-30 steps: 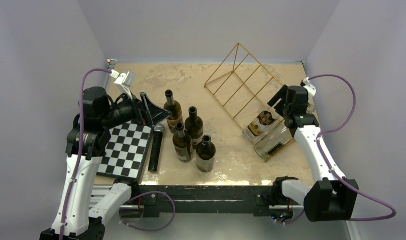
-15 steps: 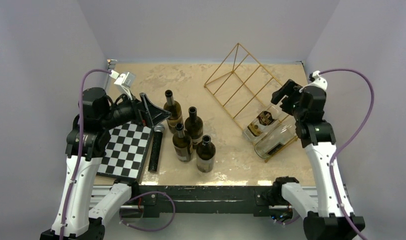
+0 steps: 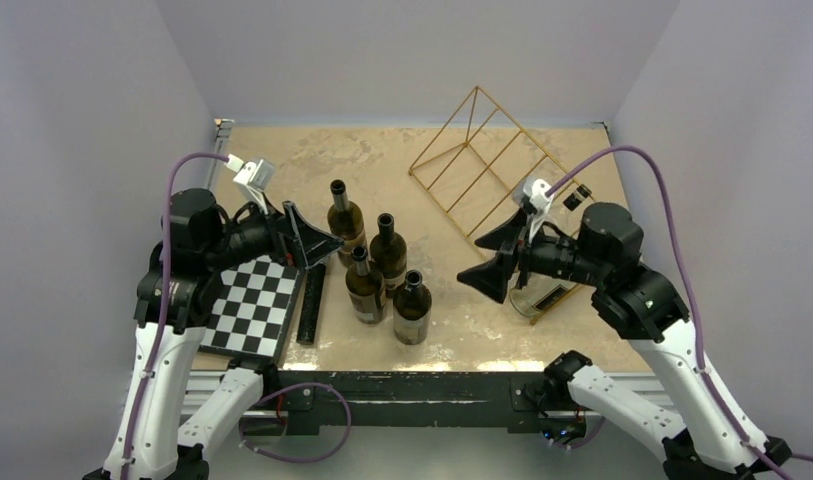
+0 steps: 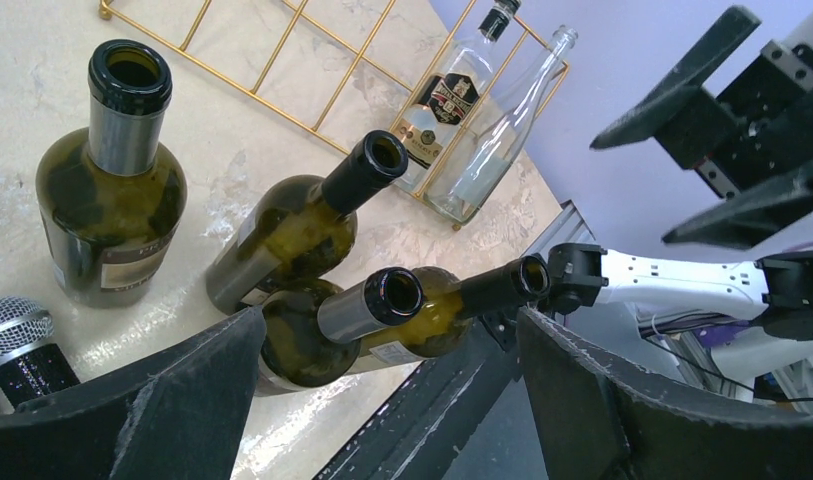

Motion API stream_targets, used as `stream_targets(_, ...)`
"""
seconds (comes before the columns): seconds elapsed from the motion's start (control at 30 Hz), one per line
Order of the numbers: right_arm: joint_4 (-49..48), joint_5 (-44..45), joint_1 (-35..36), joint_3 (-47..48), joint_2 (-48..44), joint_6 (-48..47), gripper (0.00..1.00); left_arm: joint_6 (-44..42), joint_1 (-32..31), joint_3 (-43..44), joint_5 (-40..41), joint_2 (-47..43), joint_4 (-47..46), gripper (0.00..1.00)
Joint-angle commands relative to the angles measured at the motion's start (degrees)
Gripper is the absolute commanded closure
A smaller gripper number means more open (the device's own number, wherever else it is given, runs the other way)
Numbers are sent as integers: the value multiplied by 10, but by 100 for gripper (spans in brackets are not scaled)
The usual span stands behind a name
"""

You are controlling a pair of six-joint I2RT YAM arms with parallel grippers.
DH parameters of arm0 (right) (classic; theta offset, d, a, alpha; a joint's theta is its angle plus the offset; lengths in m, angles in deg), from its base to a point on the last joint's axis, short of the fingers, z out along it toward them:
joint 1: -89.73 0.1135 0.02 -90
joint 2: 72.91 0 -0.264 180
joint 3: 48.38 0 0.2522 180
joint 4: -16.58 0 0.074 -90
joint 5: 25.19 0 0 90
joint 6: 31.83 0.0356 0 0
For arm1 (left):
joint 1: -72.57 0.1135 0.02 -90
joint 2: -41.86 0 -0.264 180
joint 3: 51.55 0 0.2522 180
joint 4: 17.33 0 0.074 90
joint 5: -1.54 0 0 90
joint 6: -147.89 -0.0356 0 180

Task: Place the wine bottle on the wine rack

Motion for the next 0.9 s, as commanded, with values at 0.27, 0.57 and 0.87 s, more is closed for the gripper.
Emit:
stream_targets(0.27,-135,162,227,-55,38,-55,13,-14,-5,-8,-4,-15,-13,1)
stream_targets(0.57,-205,248,298,-76,102,-77,13,-23,-10,-17,8,-20,-10,1)
stream_targets(0.87,-262,236,308,-119,151,-74,18,-36,-21,-21,25,-13,-3,1)
